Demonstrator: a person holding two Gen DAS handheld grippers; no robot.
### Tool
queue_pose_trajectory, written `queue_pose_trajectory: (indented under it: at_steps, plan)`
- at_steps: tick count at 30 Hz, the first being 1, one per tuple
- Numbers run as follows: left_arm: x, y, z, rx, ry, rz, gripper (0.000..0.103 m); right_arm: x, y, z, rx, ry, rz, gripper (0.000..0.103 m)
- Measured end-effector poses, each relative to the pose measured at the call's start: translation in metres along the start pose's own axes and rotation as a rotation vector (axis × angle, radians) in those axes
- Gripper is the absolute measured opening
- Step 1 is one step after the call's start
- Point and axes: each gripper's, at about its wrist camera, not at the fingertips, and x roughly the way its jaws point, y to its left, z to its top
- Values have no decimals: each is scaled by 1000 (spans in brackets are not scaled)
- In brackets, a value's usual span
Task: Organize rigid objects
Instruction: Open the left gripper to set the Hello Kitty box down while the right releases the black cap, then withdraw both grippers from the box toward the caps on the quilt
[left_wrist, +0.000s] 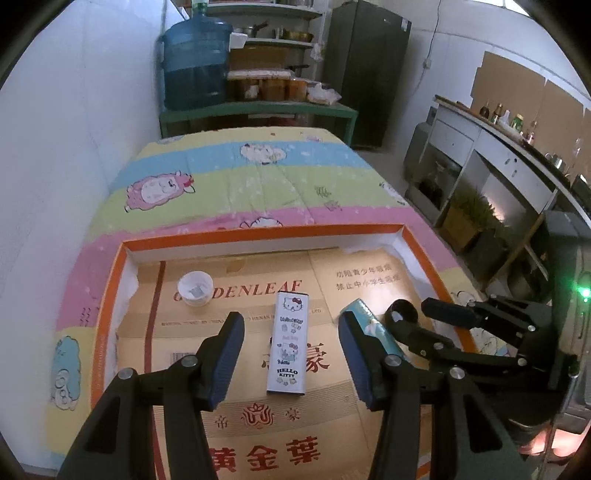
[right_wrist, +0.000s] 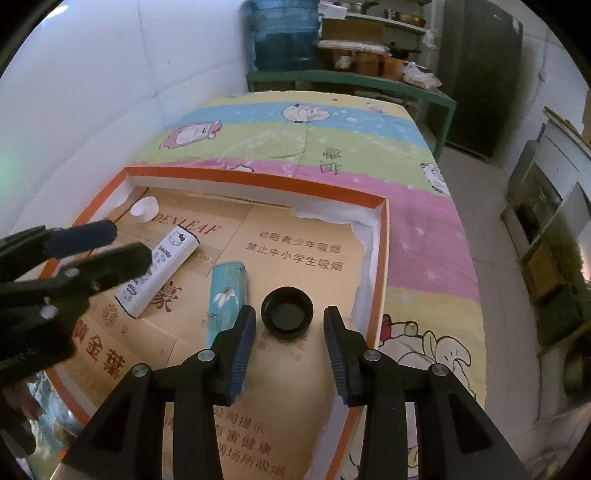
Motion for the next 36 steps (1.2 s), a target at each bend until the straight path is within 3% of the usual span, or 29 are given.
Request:
queue_pose_trajectory:
  at_steps: [22,26,36]
  plan:
    - [-55,8,-16,-4,-50,24,53,-57,24,-10,10,-68,19,39]
    - [-70,13,-22,-12,-63,28,53,-71,33,-15,13,-83,34,54]
    - [-108,18,-37,-25,-117,26,53,-107,53,-28,8,-121,40,54]
